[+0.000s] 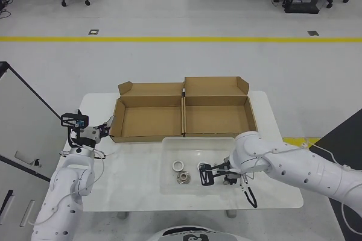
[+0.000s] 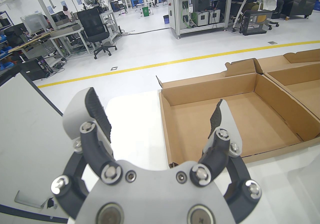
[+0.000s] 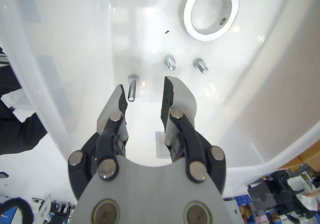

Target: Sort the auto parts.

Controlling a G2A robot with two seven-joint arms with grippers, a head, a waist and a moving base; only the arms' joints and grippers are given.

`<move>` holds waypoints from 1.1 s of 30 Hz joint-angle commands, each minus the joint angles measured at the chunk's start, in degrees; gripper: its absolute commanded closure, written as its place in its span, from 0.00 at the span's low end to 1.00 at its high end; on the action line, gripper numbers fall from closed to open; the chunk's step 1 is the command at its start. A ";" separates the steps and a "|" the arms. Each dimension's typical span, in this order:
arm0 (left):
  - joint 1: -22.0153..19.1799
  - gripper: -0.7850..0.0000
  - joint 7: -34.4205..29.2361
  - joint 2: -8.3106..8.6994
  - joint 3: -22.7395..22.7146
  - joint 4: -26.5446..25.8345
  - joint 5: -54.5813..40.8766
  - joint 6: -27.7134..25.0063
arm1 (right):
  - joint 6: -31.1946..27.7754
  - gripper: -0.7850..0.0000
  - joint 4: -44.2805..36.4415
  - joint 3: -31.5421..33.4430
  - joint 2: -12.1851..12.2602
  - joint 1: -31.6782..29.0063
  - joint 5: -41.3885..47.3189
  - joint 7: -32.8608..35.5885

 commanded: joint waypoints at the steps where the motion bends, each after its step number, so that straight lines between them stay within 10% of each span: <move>1: 0.00 0.00 0.00 0.00 0.00 0.00 0.00 0.00 | 0.07 0.56 0.24 0.00 -0.14 -0.13 0.03 0.07; 9: 0.00 0.00 0.00 0.00 0.00 0.00 0.00 0.00 | 0.53 0.67 0.58 0.00 -0.59 -0.55 0.33 0.53; 14: 0.00 0.00 0.00 0.00 0.00 0.00 0.00 0.00 | 0.76 1.00 0.73 0.00 -0.77 -0.79 0.35 0.76; 33: 0.00 0.00 0.00 0.00 0.00 0.00 0.00 0.00 | -2.12 1.00 -1.97 0.36 1.71 5.67 7.96 -2.14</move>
